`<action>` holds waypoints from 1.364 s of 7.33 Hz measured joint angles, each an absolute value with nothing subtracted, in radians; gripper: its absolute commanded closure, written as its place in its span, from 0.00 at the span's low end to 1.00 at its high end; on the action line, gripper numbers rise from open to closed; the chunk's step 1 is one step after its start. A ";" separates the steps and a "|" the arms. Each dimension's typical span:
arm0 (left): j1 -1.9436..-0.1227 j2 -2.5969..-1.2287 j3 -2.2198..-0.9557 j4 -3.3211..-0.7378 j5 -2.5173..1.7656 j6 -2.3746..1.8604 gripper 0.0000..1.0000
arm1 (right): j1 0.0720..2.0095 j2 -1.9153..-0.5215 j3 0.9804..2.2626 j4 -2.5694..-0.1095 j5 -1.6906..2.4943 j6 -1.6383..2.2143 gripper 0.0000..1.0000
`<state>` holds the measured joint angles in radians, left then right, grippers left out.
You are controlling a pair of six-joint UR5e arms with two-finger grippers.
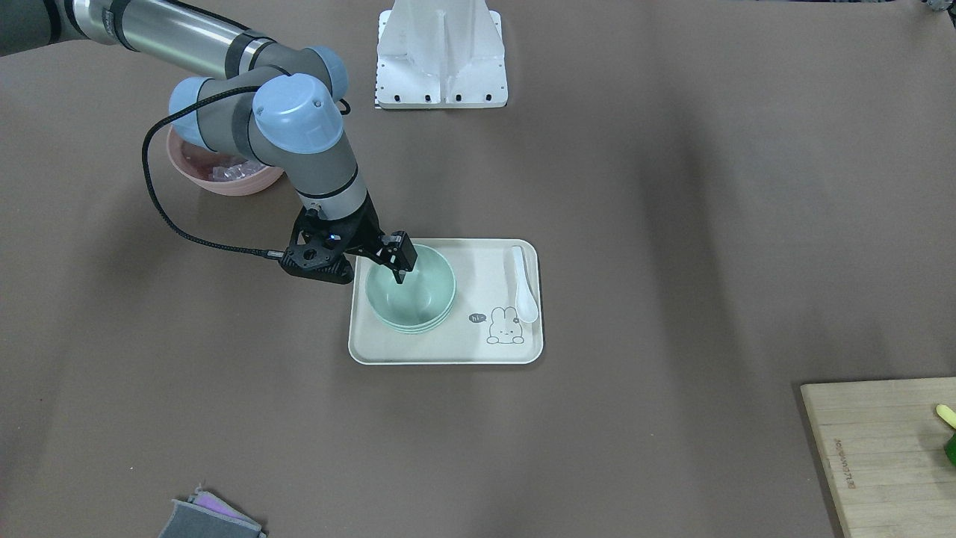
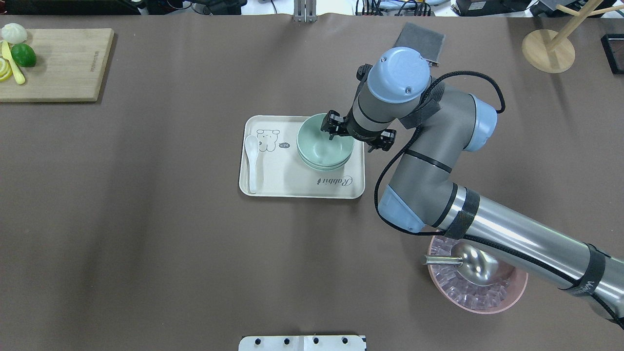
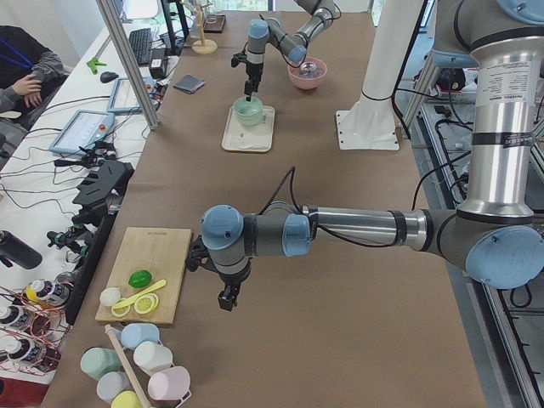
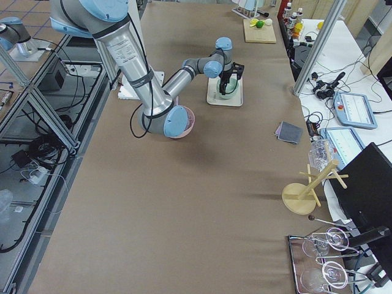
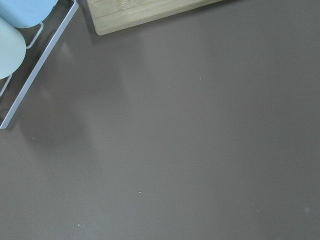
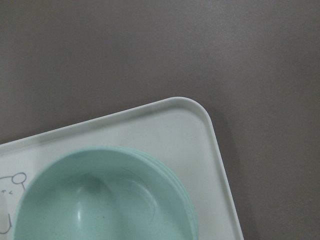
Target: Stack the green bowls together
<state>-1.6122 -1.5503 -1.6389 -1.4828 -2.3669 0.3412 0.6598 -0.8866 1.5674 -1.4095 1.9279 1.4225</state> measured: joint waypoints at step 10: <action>-1.612 -1.556 -1.639 -1.486 -2.366 0.257 0.01 | 1.371 -1.413 1.584 -1.421 2.269 0.291 0.00</action>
<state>-1.6122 -1.5559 -1.6389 -1.4859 -2.3663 0.2566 1.3705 -1.4135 1.5842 -1.4206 2.2686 0.2914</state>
